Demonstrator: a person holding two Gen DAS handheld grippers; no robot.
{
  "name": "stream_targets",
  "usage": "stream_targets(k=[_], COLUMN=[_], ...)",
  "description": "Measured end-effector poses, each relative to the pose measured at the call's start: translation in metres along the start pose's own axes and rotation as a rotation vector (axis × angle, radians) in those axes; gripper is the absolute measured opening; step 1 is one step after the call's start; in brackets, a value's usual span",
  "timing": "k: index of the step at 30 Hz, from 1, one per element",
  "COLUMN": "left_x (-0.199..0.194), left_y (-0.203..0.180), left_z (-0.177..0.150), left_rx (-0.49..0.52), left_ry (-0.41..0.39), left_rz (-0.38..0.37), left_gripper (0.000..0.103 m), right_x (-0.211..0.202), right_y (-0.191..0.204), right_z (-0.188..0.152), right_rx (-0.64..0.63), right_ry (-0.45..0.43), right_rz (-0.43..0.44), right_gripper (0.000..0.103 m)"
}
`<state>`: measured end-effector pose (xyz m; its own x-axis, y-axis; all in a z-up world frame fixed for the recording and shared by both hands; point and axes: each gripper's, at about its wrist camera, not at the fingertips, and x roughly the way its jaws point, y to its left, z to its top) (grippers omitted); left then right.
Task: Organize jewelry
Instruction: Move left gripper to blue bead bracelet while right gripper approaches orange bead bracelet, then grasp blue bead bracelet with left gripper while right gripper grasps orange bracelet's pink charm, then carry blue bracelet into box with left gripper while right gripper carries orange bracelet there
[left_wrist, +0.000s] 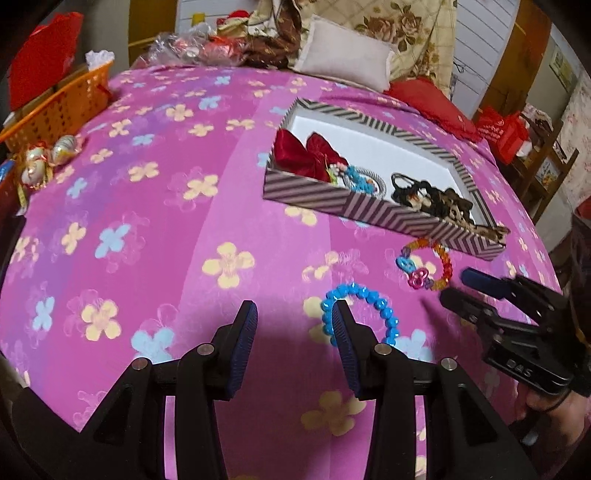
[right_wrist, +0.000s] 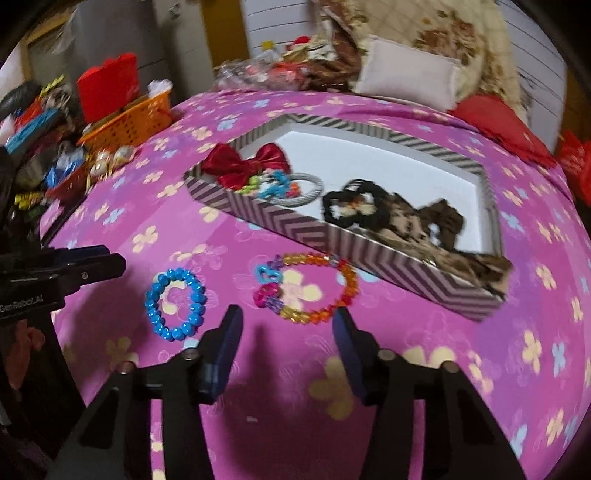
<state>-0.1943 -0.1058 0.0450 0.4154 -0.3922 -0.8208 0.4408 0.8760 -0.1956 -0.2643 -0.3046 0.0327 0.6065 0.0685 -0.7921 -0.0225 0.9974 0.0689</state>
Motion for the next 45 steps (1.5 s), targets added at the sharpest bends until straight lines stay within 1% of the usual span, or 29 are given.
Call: stream_targets(k=[3,7,11,13,15,18,20,30,31,32,33,34,38,45], left_x=[0.008,0.014,0.017,0.019,0.023,0.026,0.029,0.039,0.039,0.039,0.040,0.040,0.037,0.012], left_y=[-0.003,-0.002,0.000,-0.001,-0.002,-0.004,-0.007,-0.023,-0.024,-0.025,-0.026,-0.027,-0.024,-0.029], left_z=[-0.002,-0.003,-0.003,-0.002,-0.001,-0.001,0.000,0.004,0.003,0.003,0.003,0.003,0.003,0.012], left_rx=[0.028,0.025,0.017,0.023,0.024,0.028,0.036,0.096,0.104,0.114,0.121,0.127,0.104,0.114], left_ry=[0.041,0.059,0.074,0.081,0.093,0.100,0.107,0.103,0.099,0.095,0.098,0.101,0.098,0.027], left_rz=[-0.004,0.001,-0.019,-0.022,-0.026,-0.032,-0.037,-0.031,-0.031,-0.042,-0.048,-0.053,-0.107,-0.123], left_gripper=[0.044,0.044,0.044,0.044,0.044,0.044,0.044,0.044,0.039,0.032,0.013,0.011,0.010,0.010], right_x=[0.011,0.023,0.032,0.032,0.032,0.029,0.027,0.025,0.025,0.025,0.024,0.024,0.020,-0.010], right_y=[0.003,0.007,0.006,0.008,0.007,0.000,-0.004,-0.009,-0.010,-0.009,-0.009,-0.009,-0.009,-0.006], right_z=[0.005,0.012,0.013,0.013,0.012,0.009,0.008,0.003,0.003,0.003,0.002,0.002,0.000,0.004], right_rx=[-0.019,-0.056,-0.075,-0.101,-0.116,-0.108,-0.099,-0.085,-0.080,-0.076,-0.072,-0.065,-0.040,-0.021], right_ry=[0.019,0.034,0.046,0.032,0.028,0.018,0.018,-0.012,-0.015,-0.015,-0.015,-0.016,-0.026,-0.101], right_rz=[0.016,0.021,0.016,-0.001,-0.020,-0.014,-0.016,0.001,0.002,0.003,0.004,0.007,0.029,0.054], right_gripper=[0.044,0.041,0.038,0.032,0.018,0.012,0.010,0.010,0.010,0.010,0.010,0.010,0.009,0.008])
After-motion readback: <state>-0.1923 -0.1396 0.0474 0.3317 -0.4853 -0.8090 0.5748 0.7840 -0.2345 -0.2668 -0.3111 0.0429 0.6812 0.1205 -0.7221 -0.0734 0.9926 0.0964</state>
